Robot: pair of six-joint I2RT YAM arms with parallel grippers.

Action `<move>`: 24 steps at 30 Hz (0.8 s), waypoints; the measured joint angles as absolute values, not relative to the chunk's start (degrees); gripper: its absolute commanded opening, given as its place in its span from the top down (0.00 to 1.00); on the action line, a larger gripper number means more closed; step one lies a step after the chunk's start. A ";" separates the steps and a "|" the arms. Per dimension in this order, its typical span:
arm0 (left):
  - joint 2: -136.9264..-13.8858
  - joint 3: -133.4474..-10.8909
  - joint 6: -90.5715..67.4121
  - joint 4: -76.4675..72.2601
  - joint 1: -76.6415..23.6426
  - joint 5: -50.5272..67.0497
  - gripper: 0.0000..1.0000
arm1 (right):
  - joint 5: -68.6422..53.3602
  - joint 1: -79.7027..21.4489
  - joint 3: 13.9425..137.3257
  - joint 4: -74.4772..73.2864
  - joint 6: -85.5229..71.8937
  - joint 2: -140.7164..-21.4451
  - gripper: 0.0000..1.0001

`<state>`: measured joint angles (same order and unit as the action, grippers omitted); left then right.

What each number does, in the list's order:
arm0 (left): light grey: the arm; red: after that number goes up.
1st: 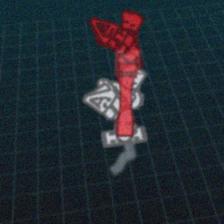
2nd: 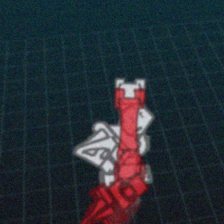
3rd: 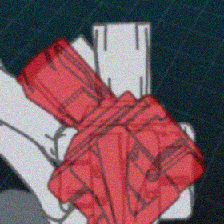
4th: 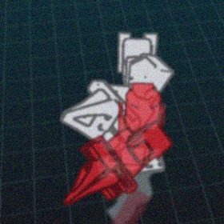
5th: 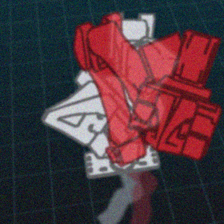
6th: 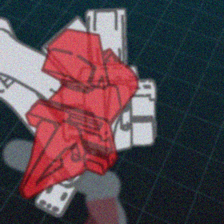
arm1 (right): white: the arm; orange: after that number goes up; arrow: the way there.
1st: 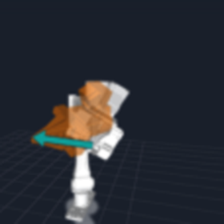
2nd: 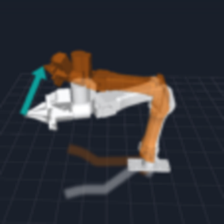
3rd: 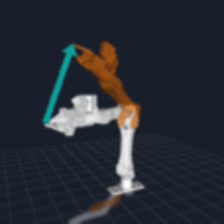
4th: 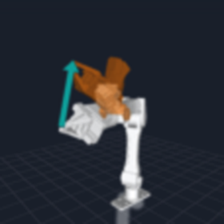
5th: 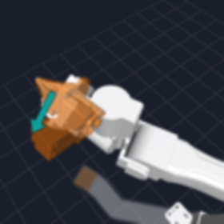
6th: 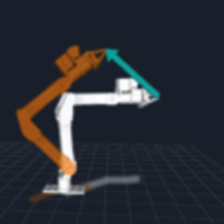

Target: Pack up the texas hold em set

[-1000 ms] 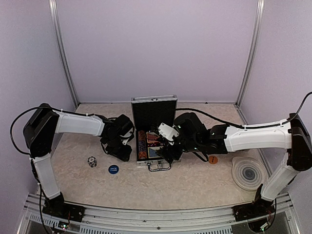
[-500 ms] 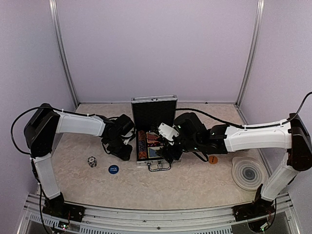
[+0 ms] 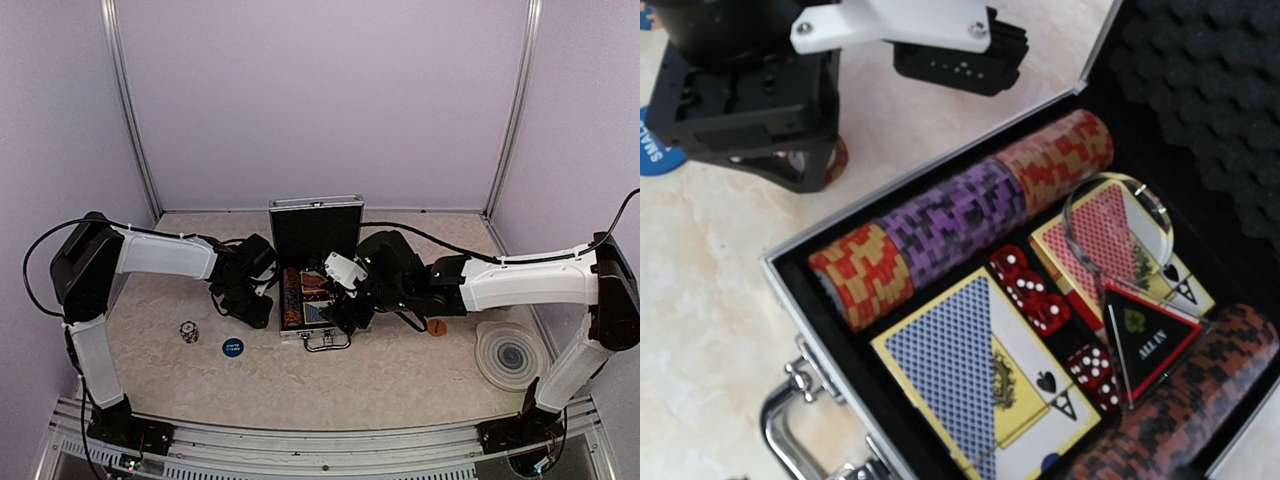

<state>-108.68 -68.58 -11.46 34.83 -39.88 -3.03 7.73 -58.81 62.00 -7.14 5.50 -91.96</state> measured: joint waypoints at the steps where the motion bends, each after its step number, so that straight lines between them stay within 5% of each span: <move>1: -108.64 -68.60 -11.46 34.83 -39.88 -3.07 0.61 | 7.73 -58.81 62.00 -7.14 5.50 -91.96 0.10; 20: -106.76 -68.60 -11.55 36.10 -40.51 -3.55 0.61 | 7.68 -58.81 62.02 -7.16 5.32 -91.96 0.10; 24: -106.37 -68.60 -11.64 36.47 -40.91 -3.51 0.50 | 7.62 -58.81 62.39 -7.38 4.95 -92.18 0.10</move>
